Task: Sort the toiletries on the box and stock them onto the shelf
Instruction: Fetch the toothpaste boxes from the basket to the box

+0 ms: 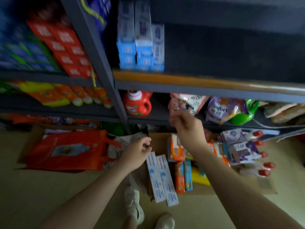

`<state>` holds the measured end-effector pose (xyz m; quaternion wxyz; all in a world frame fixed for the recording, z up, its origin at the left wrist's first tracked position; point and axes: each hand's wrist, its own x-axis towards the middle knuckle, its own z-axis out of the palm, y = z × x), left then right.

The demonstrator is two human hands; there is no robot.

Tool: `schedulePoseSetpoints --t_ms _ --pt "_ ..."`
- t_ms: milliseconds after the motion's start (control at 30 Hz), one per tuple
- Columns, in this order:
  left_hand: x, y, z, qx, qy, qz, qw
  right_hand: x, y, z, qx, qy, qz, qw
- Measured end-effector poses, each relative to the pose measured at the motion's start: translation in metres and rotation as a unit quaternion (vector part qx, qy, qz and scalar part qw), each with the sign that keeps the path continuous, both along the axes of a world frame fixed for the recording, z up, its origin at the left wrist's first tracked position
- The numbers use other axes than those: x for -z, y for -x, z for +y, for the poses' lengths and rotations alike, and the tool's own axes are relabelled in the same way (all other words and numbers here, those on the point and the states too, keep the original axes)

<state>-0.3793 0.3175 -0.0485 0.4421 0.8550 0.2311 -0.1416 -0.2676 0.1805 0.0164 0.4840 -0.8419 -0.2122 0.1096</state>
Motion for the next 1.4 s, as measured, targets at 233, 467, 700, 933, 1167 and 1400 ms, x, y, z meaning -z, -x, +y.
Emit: schedulePoseSetpoints --t_ms 233,467,700,933,1167,1400 --pt "-0.121 -0.065 0.078 -0.042 -0.154 -0.306 0.939 -0.066 -0.078 0.085 0.072 -0.027 -0.043 0.996" --pt "-0.142 -0.111 0.105 0.008 -0.292 -0.339 0.894 -0.058 -0.115 0.155 -0.008 0.036 -0.061 0.997" --pt "-0.129 -0.128 0.114 -0.005 -0.275 -0.295 0.915 -0.07 -0.132 0.163 0.007 0.108 -0.125 0.986" --pt "-0.138 -0.184 0.115 -0.148 -0.231 -0.223 0.935 -0.07 -0.128 0.117 0.013 0.131 -0.07 0.989" --pt "-0.141 -0.229 0.133 -0.202 -0.201 -0.177 0.942 -0.075 -0.156 0.141 0.034 -0.02 0.212 0.976" --pt "-0.153 -0.148 0.096 -0.132 -0.244 -0.096 0.956 -0.079 -0.138 0.09 0.016 -0.059 0.354 0.933"
